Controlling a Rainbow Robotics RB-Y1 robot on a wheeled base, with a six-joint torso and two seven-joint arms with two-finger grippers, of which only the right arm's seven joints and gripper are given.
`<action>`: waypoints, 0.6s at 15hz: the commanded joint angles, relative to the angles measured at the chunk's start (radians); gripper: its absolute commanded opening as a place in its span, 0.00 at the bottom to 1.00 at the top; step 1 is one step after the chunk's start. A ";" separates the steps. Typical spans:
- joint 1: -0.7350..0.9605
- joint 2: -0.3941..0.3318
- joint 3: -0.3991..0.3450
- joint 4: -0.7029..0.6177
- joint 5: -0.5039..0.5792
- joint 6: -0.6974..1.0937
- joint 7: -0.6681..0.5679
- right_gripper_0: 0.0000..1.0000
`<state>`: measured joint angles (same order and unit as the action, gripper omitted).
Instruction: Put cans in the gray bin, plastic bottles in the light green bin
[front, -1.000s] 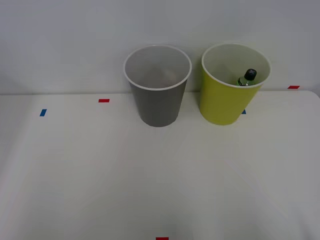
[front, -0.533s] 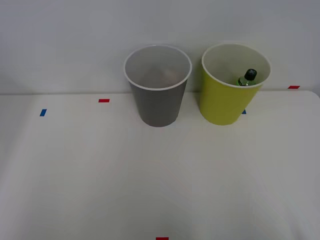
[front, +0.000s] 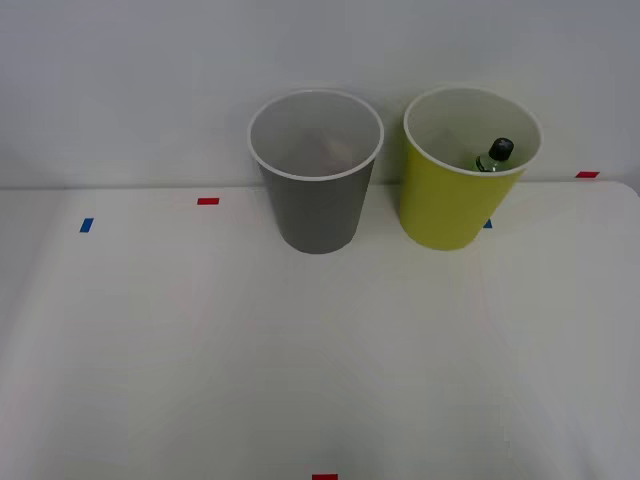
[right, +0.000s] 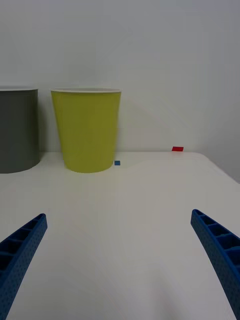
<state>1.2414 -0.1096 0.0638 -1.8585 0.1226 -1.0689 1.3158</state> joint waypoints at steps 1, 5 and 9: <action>0.006 0.013 -0.030 0.001 0.048 -0.006 -0.116 1.00; 0.012 0.019 -0.030 0.001 0.057 -0.016 -0.132 1.00; 0.013 0.024 -0.027 0.001 0.065 -0.017 -0.078 1.00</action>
<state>1.2556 -0.0864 0.0355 -1.8578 0.1853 -1.0857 1.2190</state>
